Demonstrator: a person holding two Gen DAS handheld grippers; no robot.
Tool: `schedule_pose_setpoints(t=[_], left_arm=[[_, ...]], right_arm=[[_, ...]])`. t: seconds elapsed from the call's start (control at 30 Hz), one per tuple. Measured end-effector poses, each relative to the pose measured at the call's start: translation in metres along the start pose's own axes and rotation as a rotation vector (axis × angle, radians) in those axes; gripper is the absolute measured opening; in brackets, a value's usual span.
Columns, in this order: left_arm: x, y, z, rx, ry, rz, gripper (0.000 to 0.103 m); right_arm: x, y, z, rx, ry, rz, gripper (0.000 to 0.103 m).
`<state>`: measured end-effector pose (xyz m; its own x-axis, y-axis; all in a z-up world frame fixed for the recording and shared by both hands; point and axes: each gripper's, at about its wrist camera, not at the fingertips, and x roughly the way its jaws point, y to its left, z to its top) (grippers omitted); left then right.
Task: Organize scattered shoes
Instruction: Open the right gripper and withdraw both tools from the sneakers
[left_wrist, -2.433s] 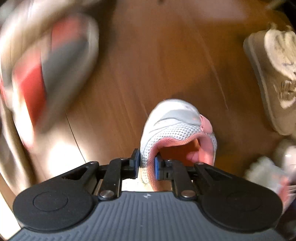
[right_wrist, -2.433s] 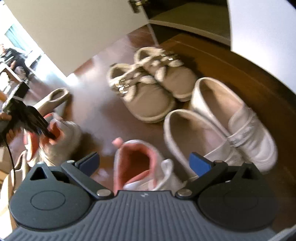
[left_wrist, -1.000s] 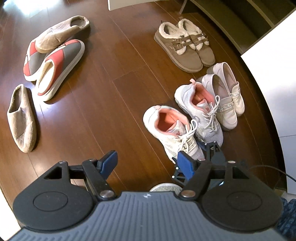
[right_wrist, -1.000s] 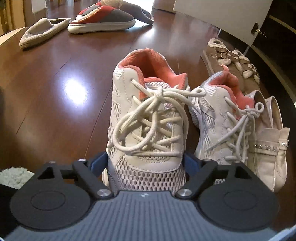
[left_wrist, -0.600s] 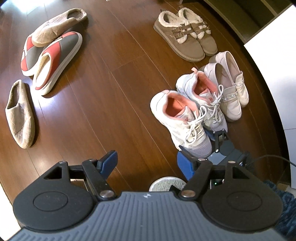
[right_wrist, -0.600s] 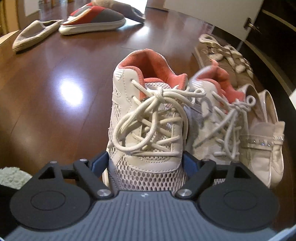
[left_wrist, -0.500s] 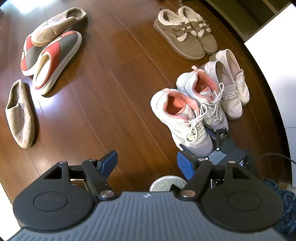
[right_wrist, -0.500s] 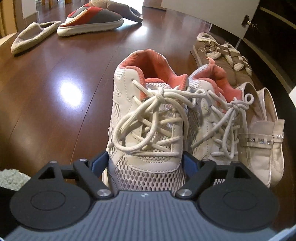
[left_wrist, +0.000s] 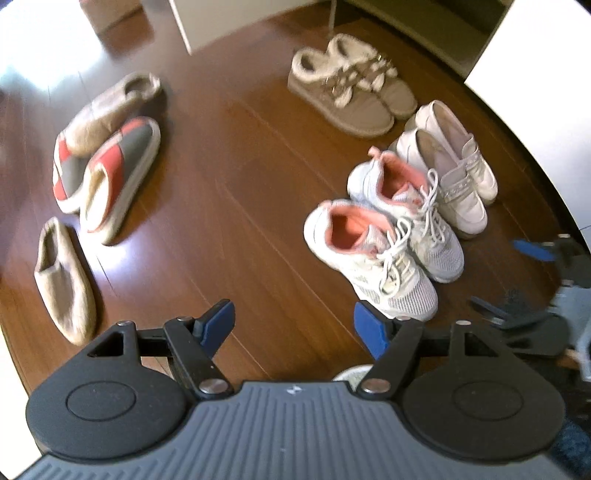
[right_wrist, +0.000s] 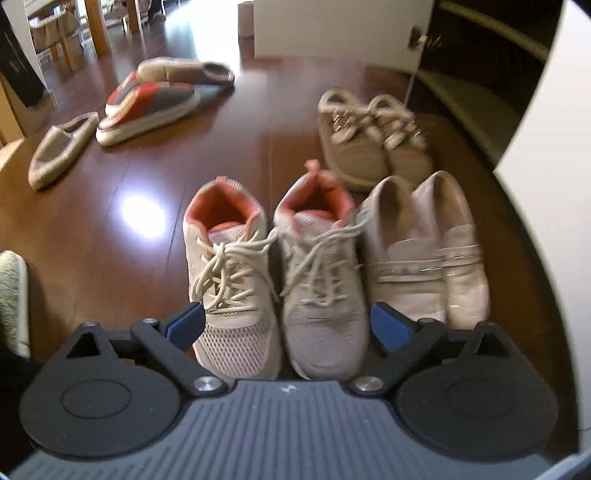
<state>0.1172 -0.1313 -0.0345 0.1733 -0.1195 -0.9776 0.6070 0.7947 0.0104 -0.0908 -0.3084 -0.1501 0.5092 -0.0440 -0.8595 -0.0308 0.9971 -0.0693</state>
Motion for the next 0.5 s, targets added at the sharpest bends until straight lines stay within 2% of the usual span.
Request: schedule_pose_setpoints(t=[0.07,0.17,0.3,0.5], left_arm=[[-0.008,-0.004,0.000,0.016,-0.038,0.019,0.073],[-0.024,-0.010,-0.003,0.045,-0.110,0.068,0.075],[-0.043,-0.014,-0.007,0.063,-0.175,0.135,0.078],[-0.062,-0.005,-0.022,0.008,-0.215,0.152,0.078]], right_arm=[[-0.026,-0.002,0.003,-0.003,0.016,-0.067,0.099],[-0.046,-0.001,0.009,0.024,0.027,-0.113,0.100],[-0.069,-0.004,0.019,0.080,0.023,-0.099,0.100],[-0.104,0.010,0.024,0.064,-0.024,-0.068,0.102]])
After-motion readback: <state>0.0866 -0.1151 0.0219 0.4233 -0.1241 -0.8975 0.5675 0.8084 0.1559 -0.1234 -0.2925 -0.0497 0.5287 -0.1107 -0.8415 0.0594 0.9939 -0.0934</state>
